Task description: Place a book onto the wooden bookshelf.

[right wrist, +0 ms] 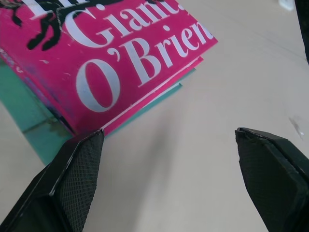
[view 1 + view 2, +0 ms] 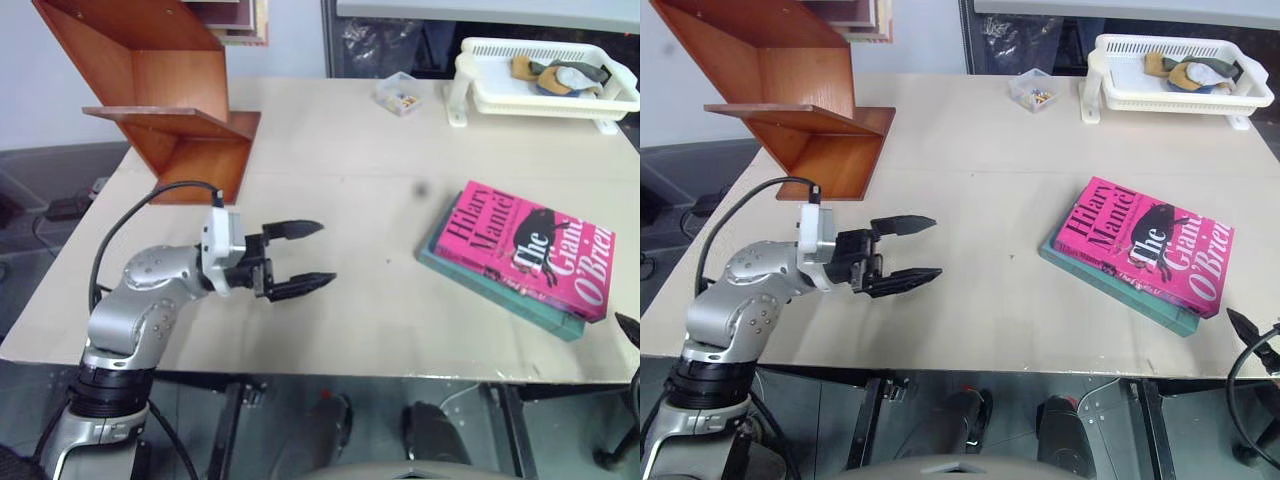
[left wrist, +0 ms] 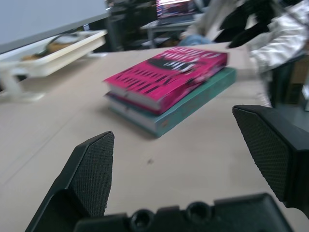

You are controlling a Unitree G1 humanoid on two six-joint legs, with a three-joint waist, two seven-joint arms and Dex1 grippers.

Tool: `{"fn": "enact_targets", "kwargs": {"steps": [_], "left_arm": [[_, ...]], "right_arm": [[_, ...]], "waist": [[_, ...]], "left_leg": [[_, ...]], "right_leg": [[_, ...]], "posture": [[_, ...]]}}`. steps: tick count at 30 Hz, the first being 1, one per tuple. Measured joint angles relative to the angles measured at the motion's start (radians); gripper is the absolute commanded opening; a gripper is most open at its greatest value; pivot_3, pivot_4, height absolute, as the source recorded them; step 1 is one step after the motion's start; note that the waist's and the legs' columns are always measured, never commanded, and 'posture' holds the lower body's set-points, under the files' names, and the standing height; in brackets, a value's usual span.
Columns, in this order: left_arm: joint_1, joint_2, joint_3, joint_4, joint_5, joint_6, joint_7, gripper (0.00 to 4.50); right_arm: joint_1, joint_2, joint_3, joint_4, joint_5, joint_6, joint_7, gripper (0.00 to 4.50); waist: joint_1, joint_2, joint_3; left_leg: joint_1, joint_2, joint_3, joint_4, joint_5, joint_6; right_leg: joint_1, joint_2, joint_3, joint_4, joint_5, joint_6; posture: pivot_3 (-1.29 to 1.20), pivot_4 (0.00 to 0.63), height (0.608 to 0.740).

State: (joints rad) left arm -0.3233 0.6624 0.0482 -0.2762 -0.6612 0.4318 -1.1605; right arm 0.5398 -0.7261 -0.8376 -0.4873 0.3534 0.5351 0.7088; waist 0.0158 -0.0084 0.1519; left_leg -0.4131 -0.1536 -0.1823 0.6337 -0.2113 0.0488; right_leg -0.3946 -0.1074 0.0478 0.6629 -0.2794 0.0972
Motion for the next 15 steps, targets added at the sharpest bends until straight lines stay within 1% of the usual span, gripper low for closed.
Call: {"fn": "enact_targets", "kwargs": {"steps": [1,2,4,5,6,7,8,15], "left_arm": [[-0.006,-0.003,-0.006,-0.001,-0.001,0.000,0.000,4.50],[-0.010,-0.005,-0.009,-0.001,-0.002,0.002,0.000,4.50],[-0.036,-0.018,-0.022,-0.010,-0.010,0.011,0.000,4.50],[-0.045,-0.020,-0.025,-0.014,-0.011,0.015,0.000,4.50],[-0.053,-0.020,-0.028,-0.017,-0.011,0.018,0.000,4.50],[-0.058,-0.020,-0.028,-0.017,-0.011,0.020,0.000,4.50],[-0.059,-0.020,-0.028,-0.017,-0.012,0.022,-0.001,4.50],[-0.065,-0.021,-0.039,-0.017,-0.019,0.025,-0.030,4.50]], "right_arm": [[-0.001,-0.002,0.000,0.004,-0.002,0.001,-0.001,2.93],[-0.002,-0.002,0.001,0.006,-0.004,0.003,-0.001,2.64],[-0.016,-0.011,0.022,0.025,-0.026,0.006,-0.009,1.92],[-0.022,-0.014,0.038,0.031,-0.036,0.007,-0.014,1.40],[-0.027,-0.014,0.051,0.034,-0.043,0.007,-0.019,0.74],[-0.032,-0.014,0.063,0.035,-0.051,0.008,-0.021,0.27],[-0.045,-0.018,0.078,0.038,-0.061,0.008,-0.027,0.05],[-0.104,-0.035,0.173,0.075,-0.119,0.011,-0.059,0.05]], "waist": [[0.000,0.000,0.000],[0.000,0.000,0.000],[-0.001,0.000,0.000],[-0.002,0.000,0.000],[-0.002,0.000,0.000],[-0.002,0.000,0.000],[-0.002,0.000,0.000],[-0.001,0.000,0.000]], "left_leg": [[0.000,0.000,0.000,0.000,0.000,0.000],[0.000,0.000,0.000,0.000,0.000,0.000],[0.000,0.000,0.000,0.000,0.000,0.000],[0.000,0.000,0.000,0.000,0.000,0.000],[0.000,0.000,0.000,0.000,0.000,0.000],[0.000,0.000,0.000,0.000,0.001,-0.001],[0.000,0.000,0.000,0.000,0.001,-0.001],[0.000,0.000,0.000,0.000,0.002,-0.003]], "right_leg": [[0.000,0.000,0.000,0.000,0.000,0.000],[0.000,0.000,0.000,0.000,0.000,0.000],[0.000,0.000,0.000,0.000,0.000,0.000],[0.000,0.000,0.000,0.000,0.000,0.000],[0.000,0.000,0.001,0.000,0.000,0.000],[0.000,0.000,0.001,0.001,0.000,0.000],[0.000,0.000,0.000,0.001,0.000,0.000],[0.000,0.000,0.000,0.001,0.000,0.000]], "posture": [[0.00,0.150,0.740],[0.00,0.150,0.740],[0.00,0.150,0.740],[0.00,0.150,0.740],[0.00,0.150,0.740],[0.00,0.150,0.740],[0.00,0.150,0.740],[0.00,0.150,0.740]]}}
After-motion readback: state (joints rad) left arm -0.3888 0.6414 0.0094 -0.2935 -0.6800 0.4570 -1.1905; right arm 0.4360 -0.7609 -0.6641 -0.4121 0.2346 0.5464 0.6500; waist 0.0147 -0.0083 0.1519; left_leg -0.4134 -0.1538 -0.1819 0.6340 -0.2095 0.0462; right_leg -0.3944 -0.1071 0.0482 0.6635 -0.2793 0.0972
